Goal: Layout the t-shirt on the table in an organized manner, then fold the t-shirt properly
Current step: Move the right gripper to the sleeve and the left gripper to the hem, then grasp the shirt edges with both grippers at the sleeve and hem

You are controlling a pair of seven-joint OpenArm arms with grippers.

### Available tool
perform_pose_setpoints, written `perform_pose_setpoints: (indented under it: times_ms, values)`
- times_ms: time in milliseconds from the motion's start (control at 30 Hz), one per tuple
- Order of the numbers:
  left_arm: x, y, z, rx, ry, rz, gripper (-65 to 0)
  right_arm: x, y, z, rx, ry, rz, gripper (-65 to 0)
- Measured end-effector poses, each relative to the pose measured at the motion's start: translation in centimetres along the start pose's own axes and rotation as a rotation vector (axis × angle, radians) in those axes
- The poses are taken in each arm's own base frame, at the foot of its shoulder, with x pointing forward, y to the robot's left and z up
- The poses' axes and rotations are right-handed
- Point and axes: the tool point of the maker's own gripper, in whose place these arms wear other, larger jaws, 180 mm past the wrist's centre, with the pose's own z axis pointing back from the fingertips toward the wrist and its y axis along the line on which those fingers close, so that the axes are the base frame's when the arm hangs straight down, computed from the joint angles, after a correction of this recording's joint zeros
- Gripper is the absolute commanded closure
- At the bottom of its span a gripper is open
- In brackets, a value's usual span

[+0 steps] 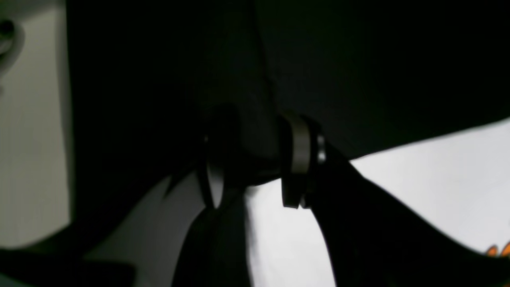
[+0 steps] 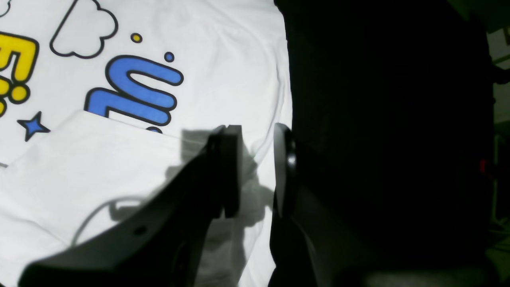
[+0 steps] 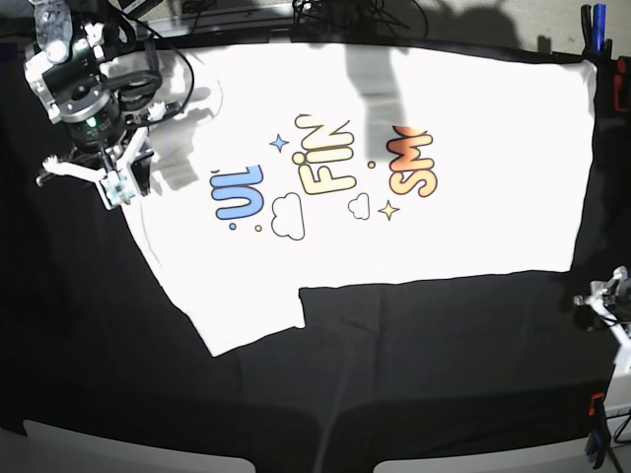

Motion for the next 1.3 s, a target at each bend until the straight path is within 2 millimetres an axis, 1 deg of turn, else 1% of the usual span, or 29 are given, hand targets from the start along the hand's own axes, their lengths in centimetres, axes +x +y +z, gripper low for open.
perform_pose_setpoints:
  times_ms: [67, 133, 233, 300, 333, 433, 600, 700, 767, 900, 1133, 1200, 1233, 1300]
  values:
    - [-1.5, 1.9, -0.4, -0.006, 0.039, 0.083, -20.7, 0.1, -0.1, 0.0, -0.001, -0.002, 0.0, -13.7]
    - [-3.2, 3.2, -0.6, -0.013, 0.071, 0.157, -20.7, 0.0, 0.0, 0.0, 0.0, -0.001, -0.002, -13.7]
    - [-5.7, 4.0, -0.9, -0.008, 0.088, 0.254, -20.7, 0.0, 0.0, 0.0, 0.0, 0.0, -0.002, -13.7]
    - [-7.5, 4.1, -1.0, -0.005, 0.111, 0.298, -20.7, 0.0, 0.0, 0.0, 0.001, 0.0, -0.003, -13.7]
    - [-8.2, 3.8, -1.0, -0.019, 0.116, 0.325, -20.7, 0.0, 0.0, 0.0, 0.0, 0.0, -0.002, -13.7]
    - [-9.4, 3.2, -1.0, -0.047, 0.095, 0.395, -20.7, 0.0, 0.0, 0.0, 0.001, 0.0, -0.003, -13.7]
    - [-11.8, 2.1, -1.6, -0.062, 0.067, 0.44, -20.7, -0.2, 0.0, 0.0, 0.001, 0.01, -0.002, -13.7]
    - [-12.4, 1.1, -2.4, -0.074, 0.02, 0.471, -20.7, -0.2, 0.0, 0.0, 0.001, 0.01, -0.003, -13.7]
    - [-12.5, 0.1, -2.9, -0.093, 0.014, 0.485, -20.7, -0.2, 0.0, 0.0, 0.001, 0.01, -0.003, -13.6]
    - [-12.0, -1.3, -3.6, -0.129, 0.012, 0.485, -20.7, -0.2, 0.2, 0.0, 0.009, 0.011, 0.006, -13.6]
    - [-11.7, -1.4, -3.6, -0.138, 0.034, 0.467, -20.7, -0.2, 0.3, 0.0, 0.017, 0.011, 0.014, -13.6]
    - [-12.1, -1.3, -3.1, -0.15, 0.068, 0.451, -20.7, -0.2, 0.3, 0.0, 0.017, 0.011, 0.014, -13.6]
    - [-12.2, -1.6, -2.8, -0.178, 0.087, 0.422, -20.7, -0.2, 0.3, 0.0, 0.017, 0.011, 0.013, -13.6]
    - [-12.7, -1.2, -2.3, -0.176, 0.126, 0.409, -20.7, -0.2, 0.3, 0.0, 0.017, 0.011, 0.014, -13.6]
